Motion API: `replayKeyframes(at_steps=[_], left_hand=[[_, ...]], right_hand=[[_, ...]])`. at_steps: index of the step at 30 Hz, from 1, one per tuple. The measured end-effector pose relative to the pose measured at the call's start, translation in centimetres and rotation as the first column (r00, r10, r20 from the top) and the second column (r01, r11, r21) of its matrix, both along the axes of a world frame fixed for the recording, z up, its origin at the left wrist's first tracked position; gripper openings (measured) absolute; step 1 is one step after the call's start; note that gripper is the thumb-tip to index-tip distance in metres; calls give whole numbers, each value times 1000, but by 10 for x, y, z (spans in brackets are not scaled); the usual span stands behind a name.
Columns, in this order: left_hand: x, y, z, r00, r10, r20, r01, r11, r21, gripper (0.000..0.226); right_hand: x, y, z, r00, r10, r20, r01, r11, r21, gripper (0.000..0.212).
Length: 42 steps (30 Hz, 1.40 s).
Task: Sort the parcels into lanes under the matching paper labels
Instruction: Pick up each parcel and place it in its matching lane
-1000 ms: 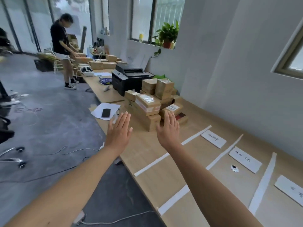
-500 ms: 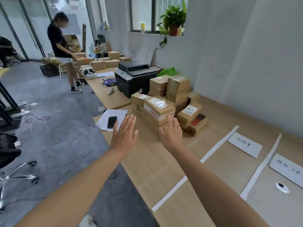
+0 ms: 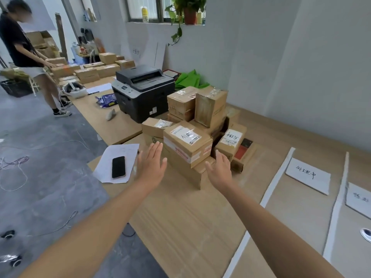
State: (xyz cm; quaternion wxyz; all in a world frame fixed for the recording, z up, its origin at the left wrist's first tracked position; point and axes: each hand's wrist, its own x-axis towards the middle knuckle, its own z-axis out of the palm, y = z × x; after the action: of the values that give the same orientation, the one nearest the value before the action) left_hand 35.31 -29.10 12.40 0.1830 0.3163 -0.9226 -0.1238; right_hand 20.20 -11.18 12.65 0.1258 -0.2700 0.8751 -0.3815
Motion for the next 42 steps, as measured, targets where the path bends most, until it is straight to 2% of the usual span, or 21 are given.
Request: replayKeyframes(at_steps=[6, 12, 18, 23, 30, 32, 35, 37, 39, 42], left_hand=[[-55, -59, -9, 996, -76, -44, 80, 992, 99, 58], [-93, -126, -18, 986, -54, -155, 97, 952, 290, 58], [-108, -181, -48, 949, -290, -125, 310, 781, 542, 78], [-111, -187, -64, 921, -328, -209, 384, 688, 616, 70], [-115, -189, -89, 920, -281, -274, 386, 511, 768, 82], [-115, -185, -90, 919, -234, -318, 392, 454, 800, 79], [-114, -179, -88, 921, -141, -363, 382, 505, 774, 69], [-113, -176, -80, 905, -115, -410, 400, 558, 727, 65], [-114, -174, -69, 882, -116, -457, 436, 570, 696, 59], [-114, -169, -53, 855, -156, -495, 486, 574, 659, 60]], right_hand=[[-41, -30, 7, 989, -134, 64, 133, 991, 20, 65], [-71, -73, 4, 908, -287, 305, 314, 948, -44, 56], [-70, -100, -7, 868, -361, 339, 401, 915, -53, 44], [-72, -119, -18, 805, -366, 467, 450, 890, -78, 57], [-71, -135, -49, 704, -340, 624, 493, 866, -85, 78], [-69, -137, -49, 671, -328, 666, 527, 842, -117, 69], [-63, -137, -43, 615, -281, 737, 589, 785, -193, 53], [-62, -135, -40, 603, -269, 751, 611, 760, -219, 40], [-62, -131, -36, 601, -263, 755, 632, 735, -247, 24], [-63, -123, -31, 564, -265, 782, 701, 654, -284, 32]])
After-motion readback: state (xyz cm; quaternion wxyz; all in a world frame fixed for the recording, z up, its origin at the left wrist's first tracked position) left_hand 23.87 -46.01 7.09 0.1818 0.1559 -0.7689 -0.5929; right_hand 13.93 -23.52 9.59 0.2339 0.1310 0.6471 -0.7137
